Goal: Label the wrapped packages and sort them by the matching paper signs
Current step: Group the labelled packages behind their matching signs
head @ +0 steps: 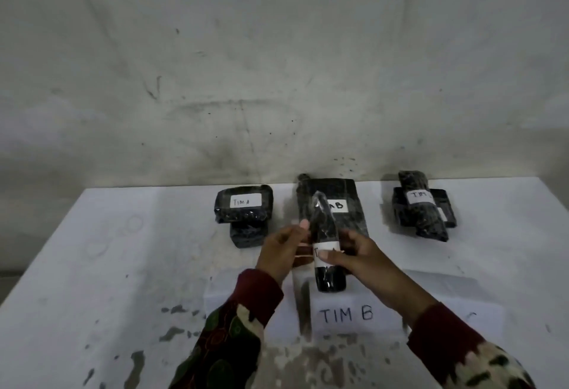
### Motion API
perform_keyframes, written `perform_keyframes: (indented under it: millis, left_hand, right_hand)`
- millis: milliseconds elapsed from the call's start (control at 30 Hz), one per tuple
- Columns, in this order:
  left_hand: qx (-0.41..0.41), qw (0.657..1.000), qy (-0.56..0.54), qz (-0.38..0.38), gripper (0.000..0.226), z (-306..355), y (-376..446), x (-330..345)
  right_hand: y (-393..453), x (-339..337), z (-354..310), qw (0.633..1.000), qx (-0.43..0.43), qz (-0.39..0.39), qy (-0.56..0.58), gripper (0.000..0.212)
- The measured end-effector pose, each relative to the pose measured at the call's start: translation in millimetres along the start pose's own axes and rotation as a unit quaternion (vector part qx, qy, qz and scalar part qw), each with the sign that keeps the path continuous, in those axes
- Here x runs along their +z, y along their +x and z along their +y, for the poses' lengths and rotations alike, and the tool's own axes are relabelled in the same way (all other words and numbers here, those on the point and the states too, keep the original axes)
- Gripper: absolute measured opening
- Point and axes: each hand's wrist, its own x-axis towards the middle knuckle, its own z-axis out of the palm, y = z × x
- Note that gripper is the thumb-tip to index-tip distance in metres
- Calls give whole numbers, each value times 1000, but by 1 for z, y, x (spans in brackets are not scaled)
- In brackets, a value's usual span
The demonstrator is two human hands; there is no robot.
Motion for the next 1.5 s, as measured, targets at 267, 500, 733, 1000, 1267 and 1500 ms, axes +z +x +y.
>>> perform_keyframes:
  millis: [267,500,733,1000,1267,1500]
  left_hand:
    - [133,975,92,150,16,47,67,-98]
    - [168,958,207,103,14,55,123,-130]
    - [160,956,240,55,38,62,171,-141]
    - [103,948,294,64,39,44,198,-155]
    - [88,946,299,87,37,35,199,-153]
    - [87,941,317,80,38,38,182,-150]
  right_hand:
    - [101,55,-59,987,-125,99,-9,39]
    - [170,94,-75,975,-185,90,-87,47]
    - [219,107,-70,965,-185,58,-177,54]
    - [249,110,-54,953,-128,34,-274,43]
    - [243,107,-51,954,-110,73,-271,52]
    - [230,110,-54,953,-106,73,-274,53]
